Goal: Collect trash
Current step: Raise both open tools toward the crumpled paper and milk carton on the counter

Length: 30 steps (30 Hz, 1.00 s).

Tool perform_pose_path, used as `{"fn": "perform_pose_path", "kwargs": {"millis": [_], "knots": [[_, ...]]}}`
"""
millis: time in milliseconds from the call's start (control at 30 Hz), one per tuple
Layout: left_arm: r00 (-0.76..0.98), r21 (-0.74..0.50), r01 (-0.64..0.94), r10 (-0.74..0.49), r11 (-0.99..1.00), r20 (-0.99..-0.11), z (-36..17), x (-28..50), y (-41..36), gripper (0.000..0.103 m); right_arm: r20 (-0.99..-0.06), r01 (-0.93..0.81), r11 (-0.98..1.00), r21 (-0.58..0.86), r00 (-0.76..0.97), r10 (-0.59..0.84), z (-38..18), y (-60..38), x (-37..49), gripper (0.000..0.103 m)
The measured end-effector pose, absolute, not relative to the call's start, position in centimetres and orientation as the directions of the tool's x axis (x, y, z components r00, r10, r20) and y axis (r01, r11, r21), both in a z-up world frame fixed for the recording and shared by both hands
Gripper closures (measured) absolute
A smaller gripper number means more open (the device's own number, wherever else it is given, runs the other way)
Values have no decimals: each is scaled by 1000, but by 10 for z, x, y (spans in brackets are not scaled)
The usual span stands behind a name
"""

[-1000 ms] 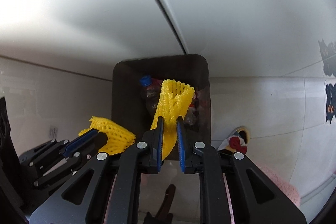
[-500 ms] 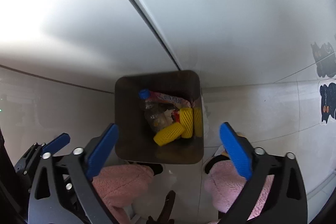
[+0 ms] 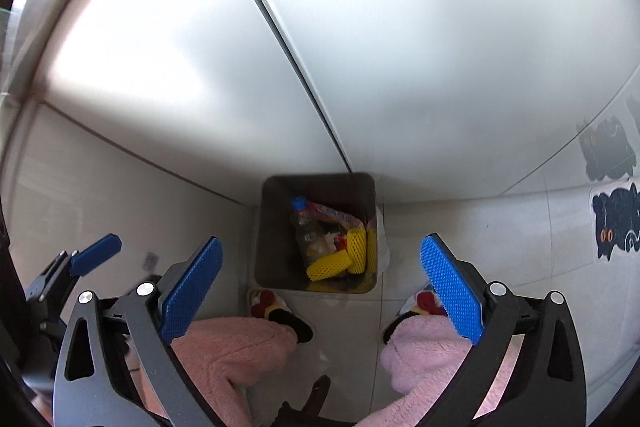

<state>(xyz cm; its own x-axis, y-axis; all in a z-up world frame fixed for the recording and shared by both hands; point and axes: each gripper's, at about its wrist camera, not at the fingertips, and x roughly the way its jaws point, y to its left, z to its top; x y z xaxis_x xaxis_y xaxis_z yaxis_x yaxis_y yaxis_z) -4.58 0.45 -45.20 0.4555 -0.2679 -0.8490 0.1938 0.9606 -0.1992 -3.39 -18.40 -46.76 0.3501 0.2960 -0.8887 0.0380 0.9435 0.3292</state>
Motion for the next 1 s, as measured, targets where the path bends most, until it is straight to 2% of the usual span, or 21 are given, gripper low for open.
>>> {"fn": "perform_pose_path", "kwargs": {"millis": [333,567,800,1000], "knots": [[580,-211,250,-321,945,-749,-351,-53,-1,8,-821,1,946,324,497,280,-359,-218,-52,3],[608,-176,241,-290,954,-739,-302,-28,-6,8,-776,-21,953,302,575,258,-290,-238,-30,3],[645,-130,247,-264,960,-717,-272,17,-18,8,-760,-16,953,302,599,250,-260,-238,22,3],[654,-95,253,-243,963,-716,-267,65,-35,8,-760,13,937,350,589,276,-245,-244,81,3]]}}
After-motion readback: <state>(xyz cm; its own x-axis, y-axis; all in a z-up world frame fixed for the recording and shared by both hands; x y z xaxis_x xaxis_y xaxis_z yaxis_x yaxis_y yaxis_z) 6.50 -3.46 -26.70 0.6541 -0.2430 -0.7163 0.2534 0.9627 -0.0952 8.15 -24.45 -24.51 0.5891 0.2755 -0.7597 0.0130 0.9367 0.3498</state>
